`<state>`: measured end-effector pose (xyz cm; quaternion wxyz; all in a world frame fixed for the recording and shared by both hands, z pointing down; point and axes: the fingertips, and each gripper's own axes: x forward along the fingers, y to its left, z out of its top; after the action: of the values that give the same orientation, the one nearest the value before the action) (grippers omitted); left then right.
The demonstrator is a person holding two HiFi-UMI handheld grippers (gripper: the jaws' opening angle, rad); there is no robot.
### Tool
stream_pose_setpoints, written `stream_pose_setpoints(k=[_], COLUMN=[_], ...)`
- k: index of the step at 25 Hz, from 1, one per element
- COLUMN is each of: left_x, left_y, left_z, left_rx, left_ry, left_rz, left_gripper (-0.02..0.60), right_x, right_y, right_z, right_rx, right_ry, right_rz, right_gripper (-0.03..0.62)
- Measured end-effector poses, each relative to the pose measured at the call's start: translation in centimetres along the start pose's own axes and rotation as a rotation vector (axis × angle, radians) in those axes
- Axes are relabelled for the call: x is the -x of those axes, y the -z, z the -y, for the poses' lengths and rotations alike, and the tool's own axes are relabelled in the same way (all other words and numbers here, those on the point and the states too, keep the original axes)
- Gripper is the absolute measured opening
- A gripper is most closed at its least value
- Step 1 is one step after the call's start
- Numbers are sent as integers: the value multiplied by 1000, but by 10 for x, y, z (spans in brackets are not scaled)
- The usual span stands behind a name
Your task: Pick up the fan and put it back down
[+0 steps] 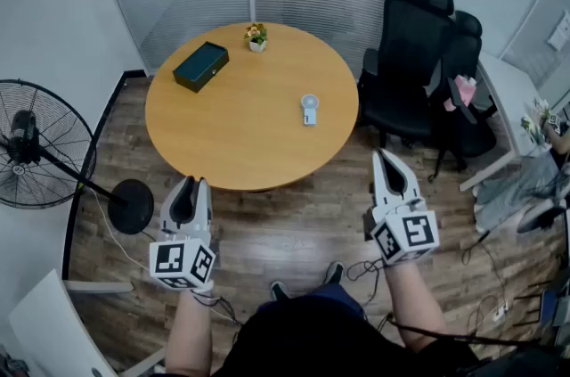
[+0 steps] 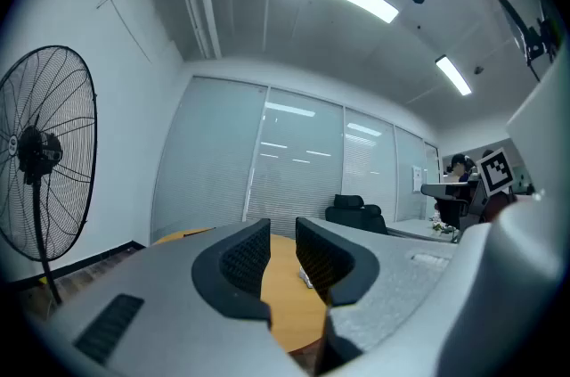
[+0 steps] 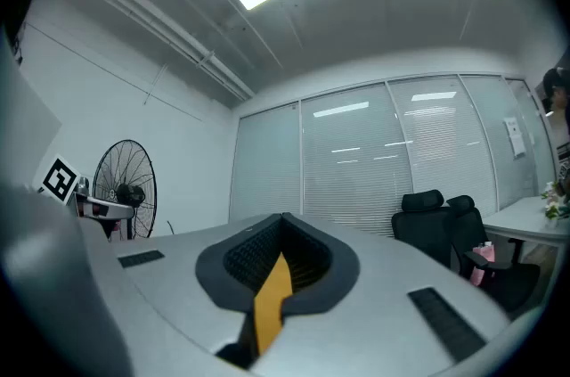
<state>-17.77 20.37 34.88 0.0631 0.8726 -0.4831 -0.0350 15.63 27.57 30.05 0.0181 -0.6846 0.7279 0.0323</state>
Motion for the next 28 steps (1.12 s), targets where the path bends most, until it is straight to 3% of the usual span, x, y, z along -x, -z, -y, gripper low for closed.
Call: stream_pose_setpoints(k=[13,14,18,28], left_x=[13,15,20,5], left_y=[-9,-12,-18,6], left_z=[8,8,11,14], left_rx=[-17,-30,-55,-6], left_ry=[15,13,19,37], left_rz=[36,44,48,0], left_gripper=[89,100,250,264], right_x=[21,23,27,19], right_y=[-8,-10,-13,5], right_z=[1,2,6,14], right_rx=[-6,-11,-20,-34], right_ry=[36,48,85,87], right_rz=[37,44,30,-28], right_gripper=[6,19,151,170])
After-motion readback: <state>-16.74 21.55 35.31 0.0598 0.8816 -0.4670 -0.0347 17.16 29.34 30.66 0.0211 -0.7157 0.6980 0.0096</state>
